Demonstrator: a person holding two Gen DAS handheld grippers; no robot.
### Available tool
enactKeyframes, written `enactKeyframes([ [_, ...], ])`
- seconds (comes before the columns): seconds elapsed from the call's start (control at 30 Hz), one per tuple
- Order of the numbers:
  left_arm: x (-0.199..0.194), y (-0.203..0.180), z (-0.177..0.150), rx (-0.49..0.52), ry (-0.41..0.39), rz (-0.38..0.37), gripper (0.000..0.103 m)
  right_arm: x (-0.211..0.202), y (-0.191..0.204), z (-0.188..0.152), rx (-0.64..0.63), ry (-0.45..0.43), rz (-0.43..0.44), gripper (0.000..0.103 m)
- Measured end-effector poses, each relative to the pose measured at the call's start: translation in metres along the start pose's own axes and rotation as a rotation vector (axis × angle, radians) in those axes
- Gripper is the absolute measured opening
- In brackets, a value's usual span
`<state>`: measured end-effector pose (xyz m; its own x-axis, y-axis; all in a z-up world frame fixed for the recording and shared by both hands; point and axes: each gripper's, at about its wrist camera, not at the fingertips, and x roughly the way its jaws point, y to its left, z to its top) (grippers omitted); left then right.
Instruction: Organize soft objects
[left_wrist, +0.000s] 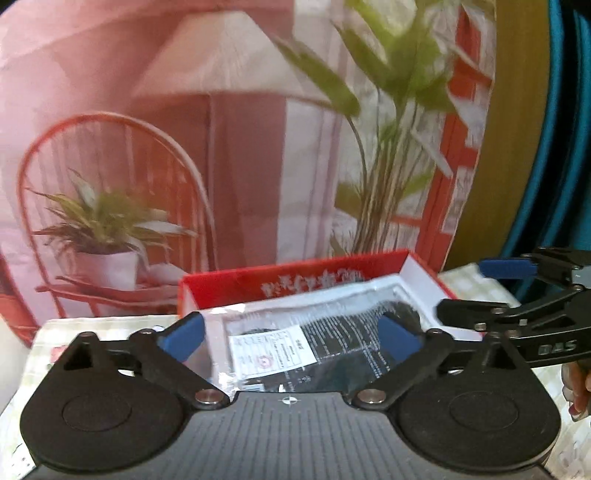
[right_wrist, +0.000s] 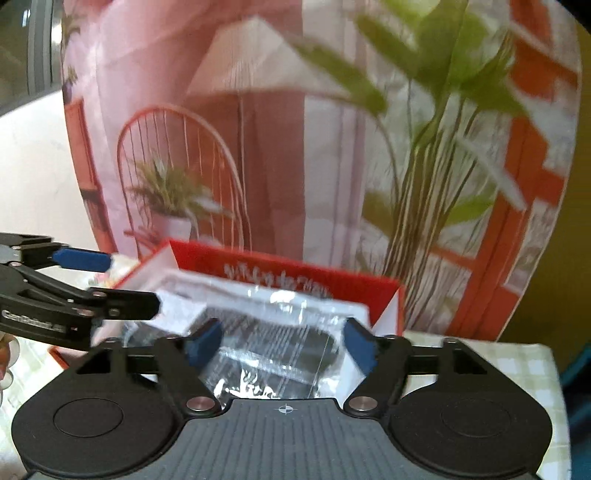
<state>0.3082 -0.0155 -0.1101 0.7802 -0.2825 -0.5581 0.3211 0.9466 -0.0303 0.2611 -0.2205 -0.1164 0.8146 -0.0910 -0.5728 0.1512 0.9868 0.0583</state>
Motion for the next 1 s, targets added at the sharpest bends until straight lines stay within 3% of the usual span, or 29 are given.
enactKeyframes([
  [0.03,-0.01,-0.001,0.002,-0.006,-0.009,0.016,0.103,-0.01,0.0,0.004,0.005,-0.022,-0.001,0.093],
  [0.1,-0.028,-0.003,0.005,-0.007,-0.029,0.051,0.103,-0.031,0.001,0.011,0.018,-0.07,0.002,0.102],
  [0.33,-0.093,-0.017,0.017,0.006,-0.104,0.198,0.103,-0.097,0.009,0.031,0.035,-0.202,-0.018,0.103],
  [0.53,-0.146,-0.018,0.026,-0.073,-0.18,0.171,0.103,-0.147,0.019,0.038,0.049,-0.274,-0.04,0.103],
  [0.77,-0.197,-0.033,0.025,-0.082,-0.276,0.256,0.103,-0.194,0.032,0.03,0.047,-0.362,-0.082,0.103],
  [1.0,-0.223,-0.042,0.02,-0.071,-0.293,0.324,0.103,-0.21,0.033,0.026,0.057,-0.355,-0.095,0.103],
])
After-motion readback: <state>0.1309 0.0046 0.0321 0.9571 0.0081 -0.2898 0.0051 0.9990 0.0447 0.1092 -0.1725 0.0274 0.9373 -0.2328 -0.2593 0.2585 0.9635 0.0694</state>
